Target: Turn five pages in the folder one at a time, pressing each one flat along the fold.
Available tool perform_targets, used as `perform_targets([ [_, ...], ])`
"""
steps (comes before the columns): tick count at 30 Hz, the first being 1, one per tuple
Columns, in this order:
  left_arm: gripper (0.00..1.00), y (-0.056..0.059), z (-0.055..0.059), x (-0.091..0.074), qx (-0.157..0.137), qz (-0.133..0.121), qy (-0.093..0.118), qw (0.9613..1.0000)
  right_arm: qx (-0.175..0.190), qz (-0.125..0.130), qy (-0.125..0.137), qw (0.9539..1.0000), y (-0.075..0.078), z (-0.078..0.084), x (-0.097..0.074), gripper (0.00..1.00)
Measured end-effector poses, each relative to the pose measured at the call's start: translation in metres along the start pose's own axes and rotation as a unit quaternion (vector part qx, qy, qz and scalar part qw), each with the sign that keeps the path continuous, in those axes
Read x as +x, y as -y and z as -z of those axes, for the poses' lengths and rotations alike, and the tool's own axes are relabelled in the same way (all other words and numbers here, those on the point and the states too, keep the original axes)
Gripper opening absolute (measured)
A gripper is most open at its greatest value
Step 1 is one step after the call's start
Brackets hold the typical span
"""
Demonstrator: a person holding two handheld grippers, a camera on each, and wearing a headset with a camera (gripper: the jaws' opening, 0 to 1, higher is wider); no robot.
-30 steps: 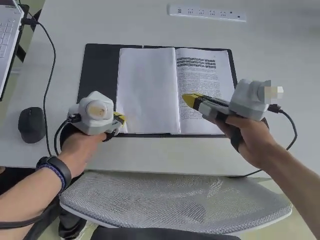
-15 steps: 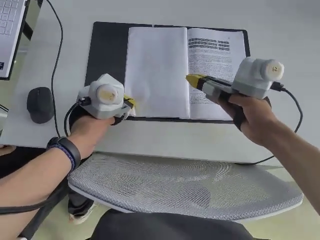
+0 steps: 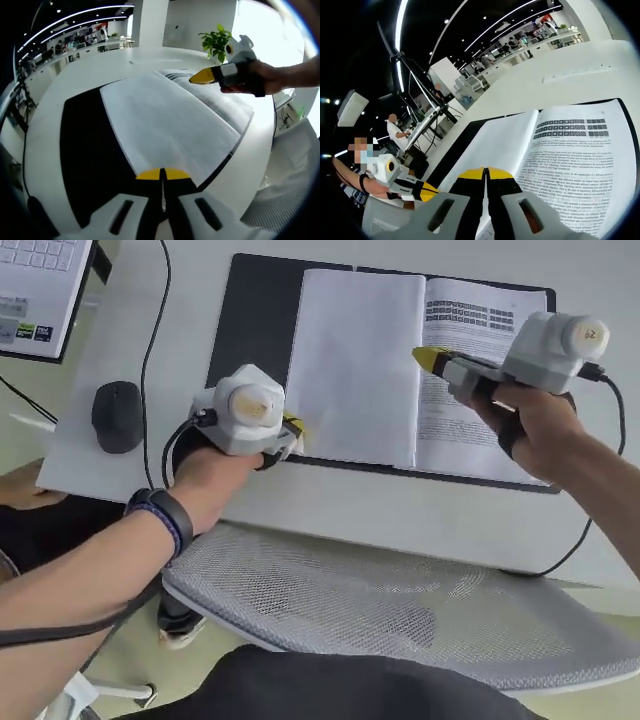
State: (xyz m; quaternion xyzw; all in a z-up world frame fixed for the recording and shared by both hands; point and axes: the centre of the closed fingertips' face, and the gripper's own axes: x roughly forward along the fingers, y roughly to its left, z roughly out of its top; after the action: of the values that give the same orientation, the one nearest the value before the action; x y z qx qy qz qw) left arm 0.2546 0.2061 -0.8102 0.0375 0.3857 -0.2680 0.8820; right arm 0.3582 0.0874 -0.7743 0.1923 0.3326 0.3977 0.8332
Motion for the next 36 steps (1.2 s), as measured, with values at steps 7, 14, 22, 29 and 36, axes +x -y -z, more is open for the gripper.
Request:
perform_targets([
  [7, 0.0, -0.002, 0.0, 0.001, -0.006, -0.001, 0.003, 1.0, 0.009, -0.031, 0.006, 0.9995, 0.031, 0.014, 0.022, 0.0],
  [14, 0.0, -0.003, 0.0, 0.001, -0.01, -0.005, 0.007, 0.9999, 0.026, -0.033, 0.005, 0.9991, 0.028, 0.007, 0.008, 0.0],
  [22, 0.0, -0.003, 0.0, 0.001, -0.01, -0.004, 0.005, 0.9999, 0.042, -0.036, 0.027, 0.9981, 0.036, -0.01, 0.019, 0.0],
  [29, 0.0, -0.002, -0.001, 0.0, -0.015, -0.004, 0.006, 0.9999, 0.075, -0.038, 0.065, 0.9943, 0.044, -0.032, 0.034, 0.0],
  [36, 0.0, -0.001, -0.001, -0.002, -0.016, -0.005, 0.004, 0.9999, 0.118, -0.015, 0.119, 0.9857, 0.068, -0.059, 0.049, 0.0],
])
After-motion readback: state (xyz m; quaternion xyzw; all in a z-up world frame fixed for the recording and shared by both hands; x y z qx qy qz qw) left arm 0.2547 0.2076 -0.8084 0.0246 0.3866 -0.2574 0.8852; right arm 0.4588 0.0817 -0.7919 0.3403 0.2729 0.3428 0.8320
